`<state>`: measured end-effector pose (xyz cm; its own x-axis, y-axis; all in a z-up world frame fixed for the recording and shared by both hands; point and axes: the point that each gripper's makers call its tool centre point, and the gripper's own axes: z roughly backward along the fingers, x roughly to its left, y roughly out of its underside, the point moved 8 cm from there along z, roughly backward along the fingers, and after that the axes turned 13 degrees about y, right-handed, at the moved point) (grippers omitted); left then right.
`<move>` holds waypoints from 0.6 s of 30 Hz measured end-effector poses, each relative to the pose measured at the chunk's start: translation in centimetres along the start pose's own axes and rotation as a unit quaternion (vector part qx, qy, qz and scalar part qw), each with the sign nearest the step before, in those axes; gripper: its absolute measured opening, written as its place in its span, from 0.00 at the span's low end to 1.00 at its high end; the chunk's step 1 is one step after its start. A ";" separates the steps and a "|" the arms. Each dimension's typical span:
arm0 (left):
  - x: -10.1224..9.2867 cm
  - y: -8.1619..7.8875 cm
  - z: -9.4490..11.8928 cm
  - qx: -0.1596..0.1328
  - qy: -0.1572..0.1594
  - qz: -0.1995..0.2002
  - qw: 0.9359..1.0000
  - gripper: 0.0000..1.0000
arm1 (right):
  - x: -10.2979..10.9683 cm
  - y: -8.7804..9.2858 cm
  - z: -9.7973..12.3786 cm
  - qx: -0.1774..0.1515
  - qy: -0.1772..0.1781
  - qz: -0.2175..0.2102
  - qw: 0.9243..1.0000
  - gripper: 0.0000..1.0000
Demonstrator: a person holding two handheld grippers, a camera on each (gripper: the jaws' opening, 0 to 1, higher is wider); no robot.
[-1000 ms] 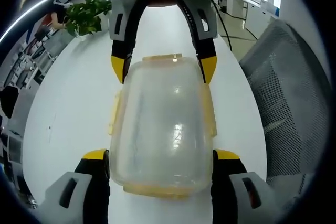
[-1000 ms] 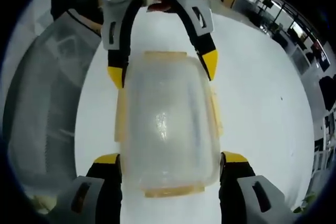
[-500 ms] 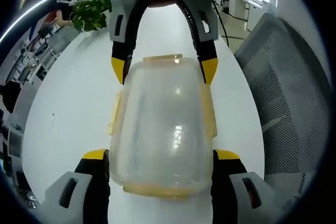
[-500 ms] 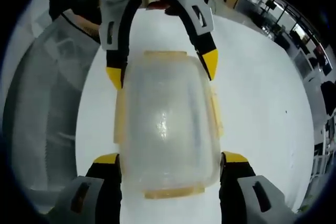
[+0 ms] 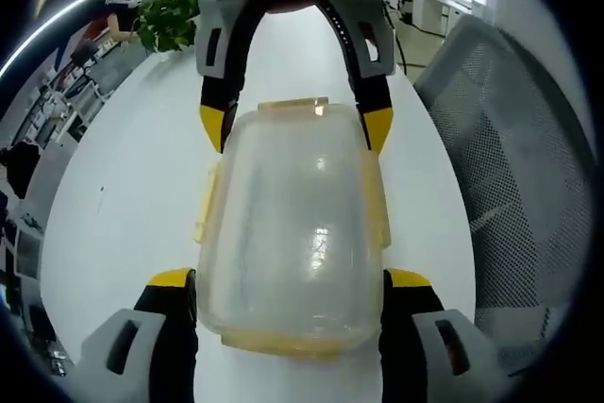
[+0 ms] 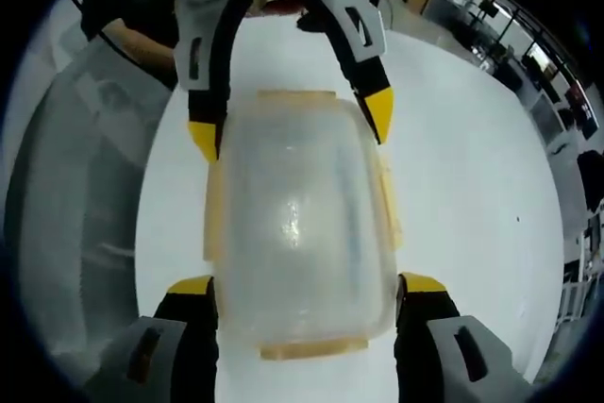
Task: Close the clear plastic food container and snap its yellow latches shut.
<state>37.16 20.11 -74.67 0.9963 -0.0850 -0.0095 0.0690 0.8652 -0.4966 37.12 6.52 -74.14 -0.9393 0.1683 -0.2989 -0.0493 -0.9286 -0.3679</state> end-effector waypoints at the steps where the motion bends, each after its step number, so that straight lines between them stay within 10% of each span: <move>1: 0.0 0.1 0.1 0.000 0.000 0.000 1.000 0.80 | 0.0 -0.1 -0.1 0.000 0.000 0.000 1.000 0.77; 18: -0.2 1.2 0.6 -0.004 -0.003 0.002 1.000 0.81 | 0.2 -1.2 -0.6 -0.001 0.000 0.002 1.000 0.78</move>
<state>37.07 21.45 -74.73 0.9970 -0.0774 -0.0062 0.0637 0.8612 -0.5043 37.15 7.91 -74.29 -0.9399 0.1636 -0.2998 -0.0441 -0.9286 -0.3684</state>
